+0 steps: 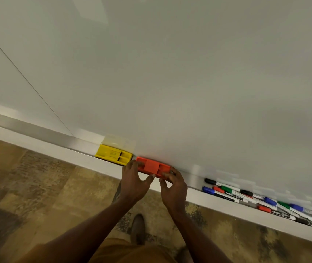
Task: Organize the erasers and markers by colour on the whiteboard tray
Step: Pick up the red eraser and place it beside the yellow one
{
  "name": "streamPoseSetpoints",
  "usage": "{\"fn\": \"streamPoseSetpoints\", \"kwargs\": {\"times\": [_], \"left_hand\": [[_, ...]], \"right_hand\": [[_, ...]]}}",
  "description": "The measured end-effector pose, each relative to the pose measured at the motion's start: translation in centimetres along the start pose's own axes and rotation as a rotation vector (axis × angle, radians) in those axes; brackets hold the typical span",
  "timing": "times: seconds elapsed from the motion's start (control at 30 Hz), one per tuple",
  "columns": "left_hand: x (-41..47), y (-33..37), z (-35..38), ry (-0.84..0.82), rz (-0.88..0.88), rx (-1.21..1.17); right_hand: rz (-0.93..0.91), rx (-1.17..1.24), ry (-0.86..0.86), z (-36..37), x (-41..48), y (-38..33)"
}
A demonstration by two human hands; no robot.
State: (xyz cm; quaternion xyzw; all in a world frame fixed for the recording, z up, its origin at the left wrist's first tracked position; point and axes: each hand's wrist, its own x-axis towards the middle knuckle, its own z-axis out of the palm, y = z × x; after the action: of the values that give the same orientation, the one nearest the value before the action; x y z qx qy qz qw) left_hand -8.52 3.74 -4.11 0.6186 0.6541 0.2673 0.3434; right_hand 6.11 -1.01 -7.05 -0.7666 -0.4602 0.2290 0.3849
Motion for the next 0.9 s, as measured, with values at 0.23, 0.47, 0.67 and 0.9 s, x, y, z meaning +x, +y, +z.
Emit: {"fn": "streamPoseSetpoints", "kwargs": {"times": [0.23, 0.47, 0.67, 0.9], "left_hand": [[0.3, -0.2, -0.3, -0.036, 0.013, 0.008], [0.2, -0.7, -0.3, -0.071, 0.035, 0.045], [-0.2, -1.3, -0.1, -0.133, 0.075, 0.119], [-0.8, -1.0, 0.2, -0.199, 0.097, 0.207]], "right_hand": [[-0.001, -0.027, 0.017, 0.1, -0.2, -0.5], [0.016, -0.036, -0.012, -0.1, -0.4, -1.0], [0.025, -0.036, -0.041, -0.3, -0.5, -1.3], [0.021, -0.109, -0.105, -0.7, -0.6, -1.4]]}}
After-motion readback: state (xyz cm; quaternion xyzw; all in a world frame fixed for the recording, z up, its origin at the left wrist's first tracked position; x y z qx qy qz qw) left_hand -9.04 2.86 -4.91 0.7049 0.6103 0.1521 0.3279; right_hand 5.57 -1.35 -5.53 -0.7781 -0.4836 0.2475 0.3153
